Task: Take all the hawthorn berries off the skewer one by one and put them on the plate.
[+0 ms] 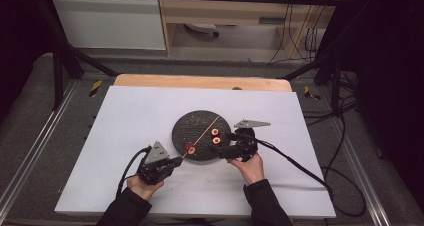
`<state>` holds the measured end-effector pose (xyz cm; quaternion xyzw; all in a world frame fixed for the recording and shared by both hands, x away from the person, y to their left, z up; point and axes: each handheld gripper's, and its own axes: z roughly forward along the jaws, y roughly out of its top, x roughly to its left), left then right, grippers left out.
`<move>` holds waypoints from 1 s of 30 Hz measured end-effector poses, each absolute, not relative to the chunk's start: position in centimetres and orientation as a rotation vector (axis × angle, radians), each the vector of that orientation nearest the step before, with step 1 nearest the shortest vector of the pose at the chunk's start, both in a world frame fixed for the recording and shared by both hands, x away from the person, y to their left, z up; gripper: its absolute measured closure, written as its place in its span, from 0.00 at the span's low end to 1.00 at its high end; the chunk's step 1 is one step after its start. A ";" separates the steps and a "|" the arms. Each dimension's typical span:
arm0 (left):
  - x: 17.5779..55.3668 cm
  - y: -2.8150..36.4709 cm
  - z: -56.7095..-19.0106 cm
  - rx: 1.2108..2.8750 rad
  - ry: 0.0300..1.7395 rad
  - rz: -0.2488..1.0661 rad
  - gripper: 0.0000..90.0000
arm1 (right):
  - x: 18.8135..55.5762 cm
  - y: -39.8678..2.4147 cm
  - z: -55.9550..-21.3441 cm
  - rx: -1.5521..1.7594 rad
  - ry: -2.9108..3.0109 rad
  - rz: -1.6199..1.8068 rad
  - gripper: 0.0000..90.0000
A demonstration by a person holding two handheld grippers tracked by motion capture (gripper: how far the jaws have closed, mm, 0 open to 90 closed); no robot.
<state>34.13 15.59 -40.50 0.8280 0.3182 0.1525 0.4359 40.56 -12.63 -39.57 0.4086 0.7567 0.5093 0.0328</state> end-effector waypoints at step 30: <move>34.4 11.5 -40.4 2.054 0.728 0.355 0.98 | 40.0 -11.5 -40.8 1.220 2.429 1.819 0.66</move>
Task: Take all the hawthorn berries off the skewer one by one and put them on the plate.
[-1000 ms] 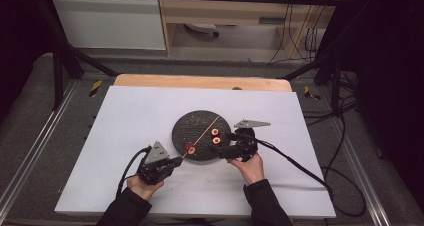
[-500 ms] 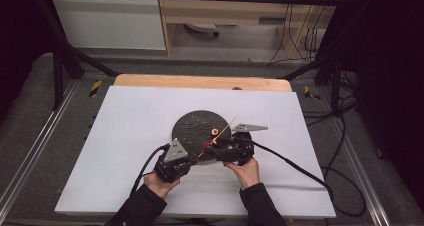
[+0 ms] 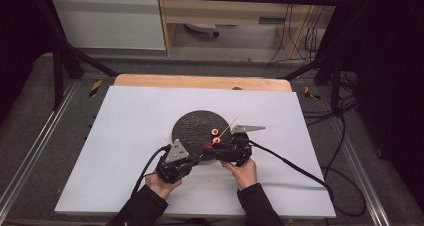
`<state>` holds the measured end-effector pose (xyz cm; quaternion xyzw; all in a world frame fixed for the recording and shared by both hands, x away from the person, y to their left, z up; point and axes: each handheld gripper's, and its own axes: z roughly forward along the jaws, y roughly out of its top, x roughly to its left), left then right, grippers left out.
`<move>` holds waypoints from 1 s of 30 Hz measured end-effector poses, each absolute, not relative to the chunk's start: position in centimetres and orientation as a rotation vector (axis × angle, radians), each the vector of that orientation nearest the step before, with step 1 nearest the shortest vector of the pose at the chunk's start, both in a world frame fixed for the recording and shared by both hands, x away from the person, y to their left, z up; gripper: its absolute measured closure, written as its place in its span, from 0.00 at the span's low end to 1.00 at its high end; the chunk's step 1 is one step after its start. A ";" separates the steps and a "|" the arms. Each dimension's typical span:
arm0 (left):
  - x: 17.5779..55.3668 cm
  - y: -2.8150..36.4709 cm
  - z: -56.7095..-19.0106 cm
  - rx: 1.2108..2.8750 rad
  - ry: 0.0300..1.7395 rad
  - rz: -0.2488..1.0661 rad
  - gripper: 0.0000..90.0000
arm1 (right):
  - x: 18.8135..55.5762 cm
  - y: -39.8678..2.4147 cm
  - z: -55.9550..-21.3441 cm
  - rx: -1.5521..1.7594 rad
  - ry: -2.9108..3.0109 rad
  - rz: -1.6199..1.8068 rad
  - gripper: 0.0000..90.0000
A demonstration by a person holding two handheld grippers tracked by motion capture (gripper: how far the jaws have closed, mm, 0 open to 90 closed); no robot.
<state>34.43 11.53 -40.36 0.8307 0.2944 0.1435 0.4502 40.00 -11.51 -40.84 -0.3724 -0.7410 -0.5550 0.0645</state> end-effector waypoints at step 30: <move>32.6 16.6 -41.9 2.095 0.766 0.368 0.98 | 44.1 -13.8 -38.2 -1.296 -2.180 -1.774 0.66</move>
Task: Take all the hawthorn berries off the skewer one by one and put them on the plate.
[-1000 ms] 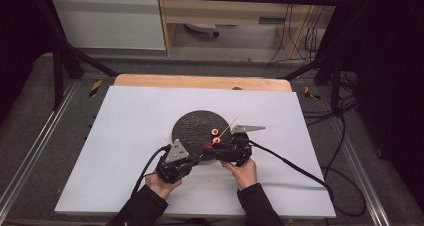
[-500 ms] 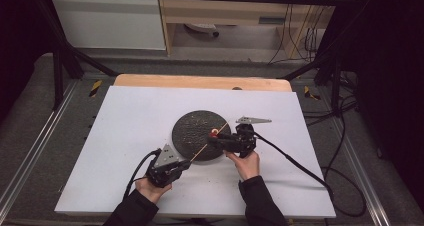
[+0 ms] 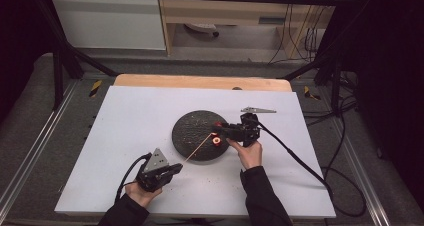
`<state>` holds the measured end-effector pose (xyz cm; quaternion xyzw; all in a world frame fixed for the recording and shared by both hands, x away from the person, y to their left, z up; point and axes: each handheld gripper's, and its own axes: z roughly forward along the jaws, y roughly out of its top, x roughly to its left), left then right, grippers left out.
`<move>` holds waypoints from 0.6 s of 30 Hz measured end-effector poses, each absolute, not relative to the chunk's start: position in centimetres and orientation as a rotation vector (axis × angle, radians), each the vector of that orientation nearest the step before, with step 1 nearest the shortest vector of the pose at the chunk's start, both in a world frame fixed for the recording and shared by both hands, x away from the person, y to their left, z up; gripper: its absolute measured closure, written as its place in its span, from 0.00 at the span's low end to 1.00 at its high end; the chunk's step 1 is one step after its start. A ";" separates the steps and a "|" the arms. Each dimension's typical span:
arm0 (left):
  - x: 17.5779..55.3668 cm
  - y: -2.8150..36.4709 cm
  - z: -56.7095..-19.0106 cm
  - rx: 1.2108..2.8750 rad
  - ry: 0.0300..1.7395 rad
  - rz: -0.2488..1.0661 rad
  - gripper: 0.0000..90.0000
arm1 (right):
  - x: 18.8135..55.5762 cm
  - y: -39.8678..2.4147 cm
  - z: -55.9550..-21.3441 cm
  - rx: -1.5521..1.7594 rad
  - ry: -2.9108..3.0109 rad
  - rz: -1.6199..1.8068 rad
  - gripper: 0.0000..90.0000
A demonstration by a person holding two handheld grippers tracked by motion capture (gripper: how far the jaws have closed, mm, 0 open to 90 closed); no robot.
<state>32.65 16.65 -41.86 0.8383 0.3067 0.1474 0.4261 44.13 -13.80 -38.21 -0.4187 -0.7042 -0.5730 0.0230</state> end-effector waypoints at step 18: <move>32.8 21.2 -41.5 2.020 0.867 0.403 0.98 | 46.6 -11.8 -39.4 -1.385 -2.377 -1.627 0.66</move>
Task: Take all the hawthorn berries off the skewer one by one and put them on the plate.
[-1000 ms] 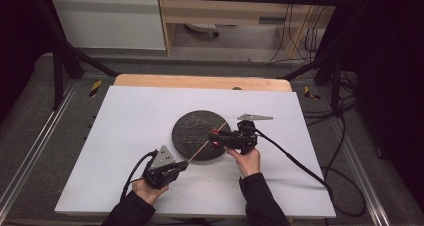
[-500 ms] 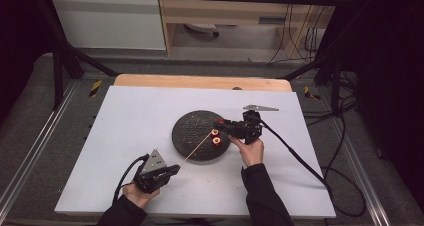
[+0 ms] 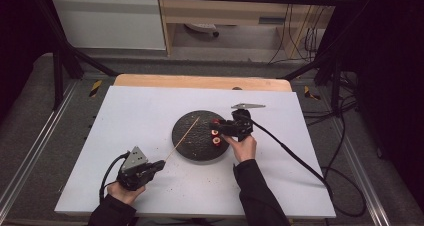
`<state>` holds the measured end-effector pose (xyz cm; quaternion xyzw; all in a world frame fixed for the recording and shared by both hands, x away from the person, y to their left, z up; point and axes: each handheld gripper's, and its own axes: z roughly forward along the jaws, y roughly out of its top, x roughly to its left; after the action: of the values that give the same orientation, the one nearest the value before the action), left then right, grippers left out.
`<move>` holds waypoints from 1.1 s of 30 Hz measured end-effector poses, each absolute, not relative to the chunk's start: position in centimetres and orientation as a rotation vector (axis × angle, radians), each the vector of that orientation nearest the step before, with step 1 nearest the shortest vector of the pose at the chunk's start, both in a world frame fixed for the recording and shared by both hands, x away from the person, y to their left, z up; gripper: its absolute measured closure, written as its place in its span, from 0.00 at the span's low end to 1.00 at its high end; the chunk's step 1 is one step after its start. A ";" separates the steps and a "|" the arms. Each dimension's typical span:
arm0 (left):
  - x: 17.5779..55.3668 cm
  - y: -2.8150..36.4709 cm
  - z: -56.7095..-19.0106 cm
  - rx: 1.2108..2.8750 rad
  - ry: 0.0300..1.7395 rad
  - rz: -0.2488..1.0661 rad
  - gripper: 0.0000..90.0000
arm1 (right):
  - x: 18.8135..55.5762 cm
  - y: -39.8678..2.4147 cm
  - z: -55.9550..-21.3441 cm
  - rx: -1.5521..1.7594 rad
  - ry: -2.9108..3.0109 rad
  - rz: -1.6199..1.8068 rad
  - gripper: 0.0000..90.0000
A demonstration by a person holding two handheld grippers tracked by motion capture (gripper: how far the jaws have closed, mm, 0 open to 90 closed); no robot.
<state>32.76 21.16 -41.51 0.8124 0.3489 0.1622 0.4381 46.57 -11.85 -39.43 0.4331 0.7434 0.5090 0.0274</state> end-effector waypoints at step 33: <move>33.4 21.2 -41.9 2.034 0.898 0.399 0.98 | 45.8 -9.9 -40.6 1.208 2.411 1.354 0.36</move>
<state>33.44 21.15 -41.87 0.8141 0.3594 0.1597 0.4273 45.82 -9.89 -40.56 0.3996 0.7975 0.4477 0.0620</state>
